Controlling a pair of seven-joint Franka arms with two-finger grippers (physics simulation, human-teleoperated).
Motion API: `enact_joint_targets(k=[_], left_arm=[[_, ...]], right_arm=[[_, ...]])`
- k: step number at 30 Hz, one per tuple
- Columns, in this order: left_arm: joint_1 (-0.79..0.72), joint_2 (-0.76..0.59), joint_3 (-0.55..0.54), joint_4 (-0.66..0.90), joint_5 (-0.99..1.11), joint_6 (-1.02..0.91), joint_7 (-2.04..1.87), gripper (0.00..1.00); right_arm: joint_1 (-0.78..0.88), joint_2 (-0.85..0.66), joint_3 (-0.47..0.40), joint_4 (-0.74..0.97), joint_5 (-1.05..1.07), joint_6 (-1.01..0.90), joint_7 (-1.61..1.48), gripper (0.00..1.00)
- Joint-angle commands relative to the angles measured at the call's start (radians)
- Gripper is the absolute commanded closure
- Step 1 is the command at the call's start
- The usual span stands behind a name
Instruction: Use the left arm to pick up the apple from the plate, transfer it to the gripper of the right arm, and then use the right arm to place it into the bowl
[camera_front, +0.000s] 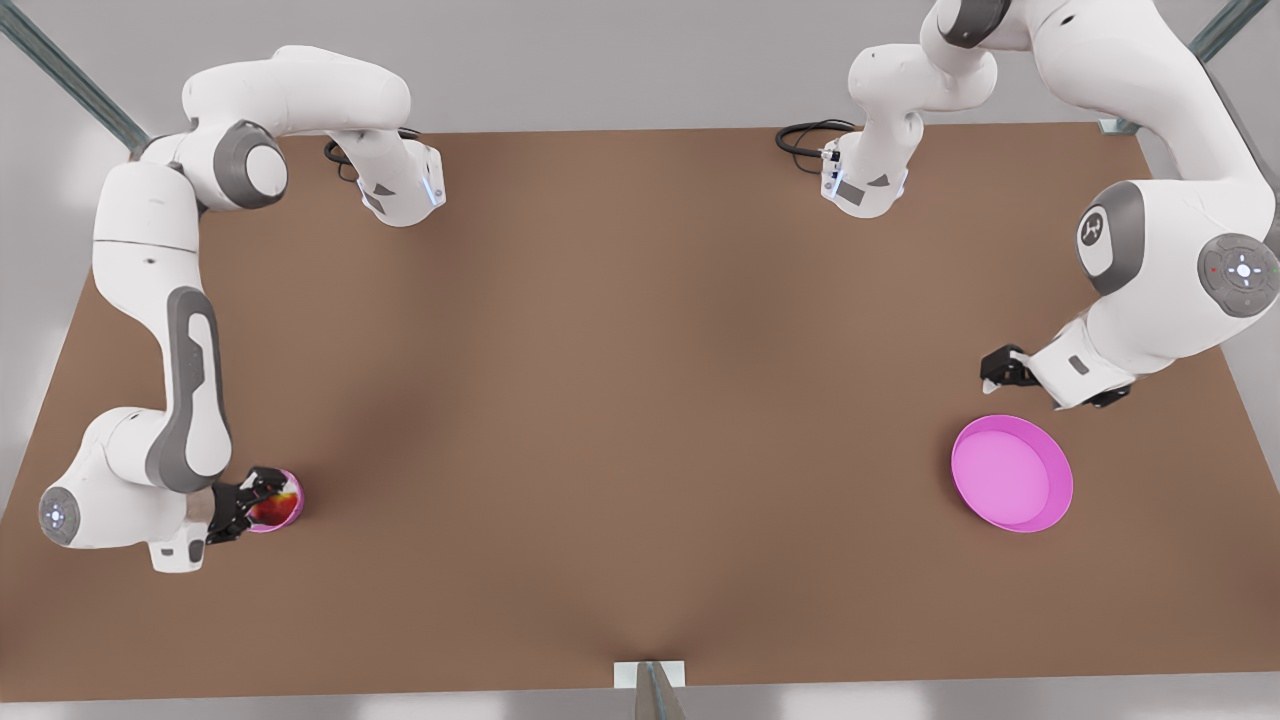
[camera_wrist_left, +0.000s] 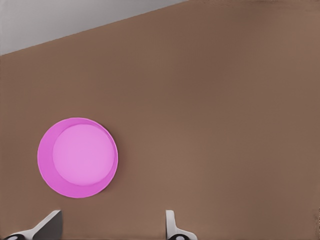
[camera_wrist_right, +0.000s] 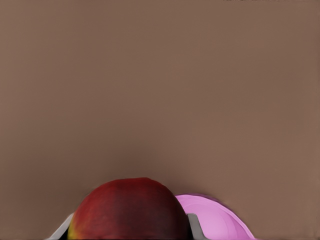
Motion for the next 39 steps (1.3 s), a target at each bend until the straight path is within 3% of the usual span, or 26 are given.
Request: enact_joint_targets(k=[1,10,13,17,18,22,23,25,26,29,39], left_arm=[[0.0,-0.001,0.0,0.001,0.001,0.003,-0.316,0.0],[-0.003,-0.001,0.0,0.001,-0.002,0.003,-0.33,0.0],[-0.005,-0.001,0.0,0.001,-0.002,0.003,-0.33,0.0],[-0.005,-0.001,-0.002,0.001,-0.002,0.003,-0.346,0.0],[-0.006,-0.001,-0.003,0.001,-0.002,0.003,-0.351,0.0],[-0.006,-0.001,-0.003,0.001,-0.002,0.003,-0.351,0.0],[-0.006,0.0,-0.003,0.001,0.001,0.003,-0.35,0.0],[-0.006,0.017,-0.003,0.016,0.001,0.004,-0.345,0.0],[-0.006,0.02,-0.005,0.017,0.001,0.003,-0.334,0.0],[-0.005,0.037,-0.005,0.022,-0.002,0.004,-0.284,0.0],[-0.008,0.039,-0.006,0.024,-0.002,0.004,-0.282,0.0]], right_arm=[[-0.001,-0.001,-0.003,0.001,-0.025,0.075,-0.058,0.3],[-0.03,-0.012,-0.011,-0.004,-0.074,0.015,-0.118,0.29],[-0.032,-0.012,-0.011,-0.004,-0.074,0.011,-0.122,0.0],[-0.027,-0.018,0.0,0.002,-0.076,-0.034,-0.115,0.0],[-0.002,-0.094,0.0,0.002,-0.077,-0.052,-0.105,0.0],[0.165,-0.444,0.003,0.002,-0.152,-0.222,0.468,0.0],[0.2,-0.544,-0.011,-0.013,-0.149,-0.255,0.575,0.0],[0.338,-0.675,-0.165,-0.099,-0.091,-0.345,0.838,0.0],[0.337,-0.744,-0.181,-0.194,-0.05,-0.333,0.839,0.0],[0.376,-0.736,-0.221,-0.2,-0.091,-0.371,0.934,0.0],[0.377,-0.693,-0.213,-0.167,-0.039,-0.35,1.01,0.0]])
